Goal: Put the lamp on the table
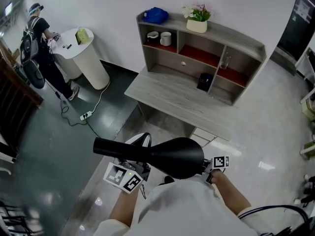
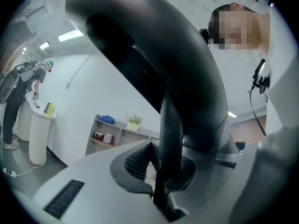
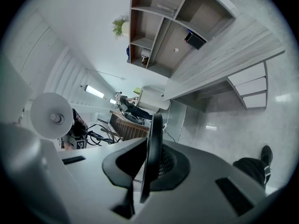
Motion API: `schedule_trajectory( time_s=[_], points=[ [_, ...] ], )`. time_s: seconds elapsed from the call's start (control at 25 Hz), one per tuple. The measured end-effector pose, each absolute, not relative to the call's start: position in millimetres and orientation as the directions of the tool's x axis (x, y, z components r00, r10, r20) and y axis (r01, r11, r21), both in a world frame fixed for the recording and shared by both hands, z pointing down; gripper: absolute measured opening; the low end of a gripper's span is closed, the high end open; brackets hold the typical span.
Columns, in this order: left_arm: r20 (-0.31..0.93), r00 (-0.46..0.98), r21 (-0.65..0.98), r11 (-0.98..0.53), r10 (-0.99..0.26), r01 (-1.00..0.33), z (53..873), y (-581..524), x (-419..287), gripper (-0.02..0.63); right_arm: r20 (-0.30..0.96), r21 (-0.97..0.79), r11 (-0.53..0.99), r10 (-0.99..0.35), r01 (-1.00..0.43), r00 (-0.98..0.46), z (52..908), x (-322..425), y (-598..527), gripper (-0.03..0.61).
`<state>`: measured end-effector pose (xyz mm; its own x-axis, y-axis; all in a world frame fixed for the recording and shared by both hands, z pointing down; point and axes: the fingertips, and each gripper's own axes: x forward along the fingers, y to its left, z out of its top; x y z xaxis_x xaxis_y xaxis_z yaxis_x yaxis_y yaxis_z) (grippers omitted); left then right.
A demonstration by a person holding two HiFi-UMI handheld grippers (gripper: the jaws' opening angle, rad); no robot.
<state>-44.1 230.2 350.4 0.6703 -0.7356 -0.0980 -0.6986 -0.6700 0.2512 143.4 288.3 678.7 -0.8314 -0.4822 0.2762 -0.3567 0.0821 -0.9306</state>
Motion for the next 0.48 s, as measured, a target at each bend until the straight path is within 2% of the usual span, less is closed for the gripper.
schedule_trajectory(
  time_s=[0.36, 0.48],
  points=[
    [-0.089, 0.639, 0.269, -0.637, -0.764, -0.723, 354, 221, -80, 0.008, 0.252, -0.939, 0.098, -0.454, -0.328, -0.855, 682, 105, 280, 0.023],
    [-0.088, 0.630, 0.276, -0.627, -0.771, -0.729, 357, 214, -88, 0.008, 0.306, -0.923, 0.079, -0.443, -0.376, -0.843, 689, 102, 275, 0.023]
  ],
)
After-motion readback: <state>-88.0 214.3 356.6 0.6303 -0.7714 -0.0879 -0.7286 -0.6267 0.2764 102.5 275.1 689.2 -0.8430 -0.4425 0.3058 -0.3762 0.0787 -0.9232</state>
